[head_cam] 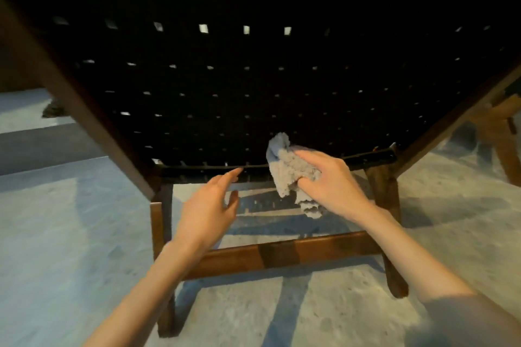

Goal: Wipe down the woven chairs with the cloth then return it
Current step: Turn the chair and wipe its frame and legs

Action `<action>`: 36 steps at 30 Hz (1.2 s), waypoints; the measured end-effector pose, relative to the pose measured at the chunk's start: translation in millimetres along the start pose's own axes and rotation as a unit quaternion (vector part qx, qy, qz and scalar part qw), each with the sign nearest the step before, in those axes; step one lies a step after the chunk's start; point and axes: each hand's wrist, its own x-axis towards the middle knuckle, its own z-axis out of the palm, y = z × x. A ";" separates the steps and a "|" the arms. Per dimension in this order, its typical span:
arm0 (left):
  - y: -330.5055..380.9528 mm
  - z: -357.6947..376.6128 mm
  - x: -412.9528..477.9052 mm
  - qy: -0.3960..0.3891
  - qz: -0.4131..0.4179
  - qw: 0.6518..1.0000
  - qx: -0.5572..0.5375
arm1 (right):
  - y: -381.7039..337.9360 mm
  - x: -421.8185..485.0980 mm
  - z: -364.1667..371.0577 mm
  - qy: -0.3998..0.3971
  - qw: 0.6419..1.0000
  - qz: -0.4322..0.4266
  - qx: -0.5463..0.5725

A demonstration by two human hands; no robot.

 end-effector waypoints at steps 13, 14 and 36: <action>-72.9 -126.5 -43.2 0.189 -0.113 0.969 -0.114 | -241.4 58.4 64.1 0.107 0.967 -0.186 0.135; -74.7 -133.8 -41.7 0.183 -0.103 0.970 -0.123 | -255.3 64.4 67.2 0.117 0.965 -0.185 0.144; -124.3 -109.7 -34.8 0.026 -0.085 0.972 -0.217 | -131.3 55.7 230.1 -0.068 0.995 0.010 -0.077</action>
